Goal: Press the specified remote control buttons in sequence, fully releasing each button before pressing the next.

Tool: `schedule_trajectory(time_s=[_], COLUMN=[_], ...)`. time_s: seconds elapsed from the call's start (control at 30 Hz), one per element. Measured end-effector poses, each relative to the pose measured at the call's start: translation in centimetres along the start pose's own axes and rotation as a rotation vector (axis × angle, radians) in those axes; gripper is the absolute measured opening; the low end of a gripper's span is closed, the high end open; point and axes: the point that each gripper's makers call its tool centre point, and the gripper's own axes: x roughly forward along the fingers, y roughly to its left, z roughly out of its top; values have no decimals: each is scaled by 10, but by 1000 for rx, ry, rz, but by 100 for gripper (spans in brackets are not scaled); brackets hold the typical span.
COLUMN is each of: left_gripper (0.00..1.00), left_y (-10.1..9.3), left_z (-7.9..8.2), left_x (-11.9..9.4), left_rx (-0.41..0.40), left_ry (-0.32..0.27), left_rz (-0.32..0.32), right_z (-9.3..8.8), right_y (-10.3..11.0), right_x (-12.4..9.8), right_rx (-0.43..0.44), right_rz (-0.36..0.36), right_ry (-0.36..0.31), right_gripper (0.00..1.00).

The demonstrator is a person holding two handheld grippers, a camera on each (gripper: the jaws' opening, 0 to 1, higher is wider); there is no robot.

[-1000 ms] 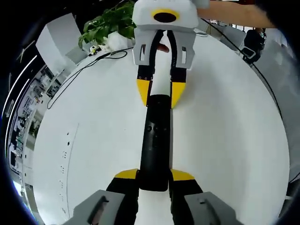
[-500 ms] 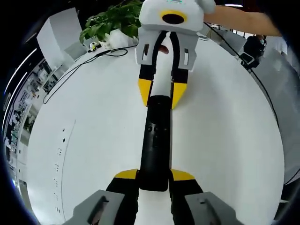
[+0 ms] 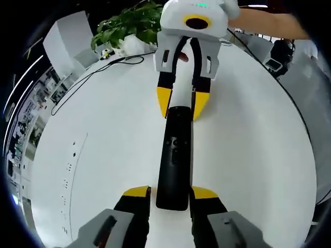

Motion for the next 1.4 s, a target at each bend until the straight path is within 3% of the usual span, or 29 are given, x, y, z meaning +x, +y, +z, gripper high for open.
schedule_trajectory(time_s=[0.07, 0.13, 0.33, 0.43, 0.5, 0.67, 0.8, 0.87, 0.93, 0.97, 1.0, 1.07, 1.17, 1.27, 1.4], left_gripper=[32, 35, 52, 59, 65, 73, 79, 81, 82, 84, 85, 87, 89, 89, 89], left_y=[2, 4, 4, 6, 10, 18, 18, 17, 14, 14, 15, 16, 21, 23, 23], left_z=[0, 0, -2, 2, 5, 17, 17, 10, 10, 8, 10, 11, 8, 7, 10], left_x=[-1, -2, -6, -9, -14, -33, -45, -48, -50, -56, -59, -70, -89, -102, -108], left_rx=[-2, -14, -37, -73, -110, -280, -357, -359, -401, -419, -438, -502, -547, -571, -587], left_ry=[-9, -19, -44, -91, -131, -317, -416, -399, -431, -441, -467, -518, -562, -576, -593], left_rz=[16, 31, 66, 103, 148, 298, 448, 515, 552, 601, 623, 687, 804, 858, 859], right_z=[0, 0, 13, 21, 26, 36, 43, 46, 48, 49, 51, 44, 40, 34, 30], right_y=[1, 0, -3, -8, -13, -25, -28, -28, -29, -30, -27, -30, -28, -25, -26], right_x=[1, 1, -4, -8, -12, -21, -32, -39, -46, -51, -52, -59, -67, -73, -86], right_rx=[79, 79, 100, 119, 156, 233, 249, 273, 297, 329, 344, 382, 442, 462, 495], right_rz=[-11, -19, -59, -96, -146, -263, -390, -452, -513, -549, -549, -628, -672, -696, -727], right_ry=[-13, -16, -100, -148, -189, -296, -364, -400, -425, -452, -468, -450, -461, -440, -447], right_gripper=[37, 46, 47, 49, 54, 67, 67, 66, 67, 67, 68, 71, 76, 75, 71])
